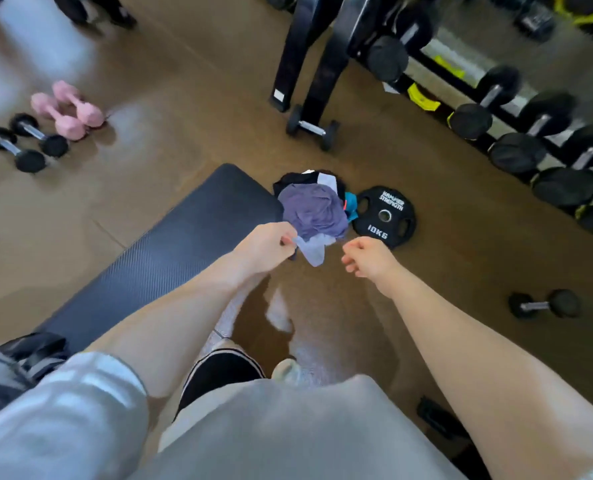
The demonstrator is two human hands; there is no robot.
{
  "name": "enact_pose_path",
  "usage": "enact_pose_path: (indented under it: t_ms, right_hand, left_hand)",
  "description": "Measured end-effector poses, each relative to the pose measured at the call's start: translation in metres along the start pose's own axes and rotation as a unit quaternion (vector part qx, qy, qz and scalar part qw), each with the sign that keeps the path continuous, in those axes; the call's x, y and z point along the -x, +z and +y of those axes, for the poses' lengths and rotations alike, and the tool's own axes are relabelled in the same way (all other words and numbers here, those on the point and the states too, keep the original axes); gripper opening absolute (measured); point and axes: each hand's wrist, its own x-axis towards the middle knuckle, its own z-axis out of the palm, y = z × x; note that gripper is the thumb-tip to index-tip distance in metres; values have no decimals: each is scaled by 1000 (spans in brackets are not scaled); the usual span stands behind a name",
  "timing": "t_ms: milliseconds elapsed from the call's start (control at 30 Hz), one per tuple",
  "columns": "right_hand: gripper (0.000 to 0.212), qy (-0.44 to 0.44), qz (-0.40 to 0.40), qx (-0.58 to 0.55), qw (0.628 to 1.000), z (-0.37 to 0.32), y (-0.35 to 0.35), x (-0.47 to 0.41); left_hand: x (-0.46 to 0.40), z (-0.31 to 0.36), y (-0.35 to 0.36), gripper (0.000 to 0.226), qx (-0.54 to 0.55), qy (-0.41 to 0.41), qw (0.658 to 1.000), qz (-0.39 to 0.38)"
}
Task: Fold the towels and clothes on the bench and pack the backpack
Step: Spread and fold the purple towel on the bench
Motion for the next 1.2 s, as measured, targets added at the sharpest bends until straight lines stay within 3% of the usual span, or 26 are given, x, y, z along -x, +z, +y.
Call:
enact_pose_path:
  t_ms: [300,600,700,833,967,1067,1200]
  right_hand:
    - [22,13,-15,20,1000,-6,-64,-130]
    - [24,36,-30,91,995,-18,-107,-325]
    - [16,27,-60,123,990,-3,-98,-413]
    - [24,-5,-105,216,971,27,-63,-527]
    - [27,-59,-106,307,944,69,-21,-623]
    - [31,-105,-92,353,925,104,7,-674]
    - [42,-167,-96,453,870,141,41,-715]
  left_hand:
    - [-153,28,3,26,-18,-3,1000,-24]
    - [-354,24,12,33,50,-116,990,-62]
    - [-426,0,42,32,104,-192,974,-53]
    - [-497,-62,98,30,128,-257,956,-50]
    - [-550,-128,161,30,166,-317,934,2]
    - [-583,-161,201,28,142,-323,935,36]
    - [-606,-196,238,28,126,-314,938,77]
